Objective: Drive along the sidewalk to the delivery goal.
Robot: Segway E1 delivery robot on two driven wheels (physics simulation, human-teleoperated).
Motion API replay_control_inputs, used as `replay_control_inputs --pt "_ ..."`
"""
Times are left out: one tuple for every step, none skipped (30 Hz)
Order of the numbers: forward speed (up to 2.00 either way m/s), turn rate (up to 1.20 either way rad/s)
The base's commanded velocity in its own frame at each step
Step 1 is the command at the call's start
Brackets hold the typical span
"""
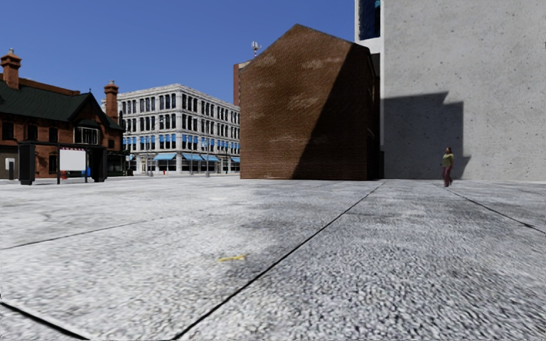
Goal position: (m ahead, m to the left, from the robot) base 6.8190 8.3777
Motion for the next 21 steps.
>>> replay_control_inputs --pt "1.59 0.00" --pt "1.59 0.00" --pt "1.59 0.00" --pt "1.59 0.00" --pt "1.59 0.00" --pt "1.59 0.00" --pt "1.59 0.00" --pt "1.59 0.00" --pt "1.59 0.00" --pt "1.59 0.00" --pt "1.59 0.00" --pt "1.59 0.00" --pt "1.59 0.00" --pt "1.59 0.00" --pt "1.59 0.00" --pt "1.59 0.00" --pt "1.59 0.02" --pt "1.59 0.07" --pt "1.60 0.18" --pt "1.60 0.25" --pt "1.60 0.28"
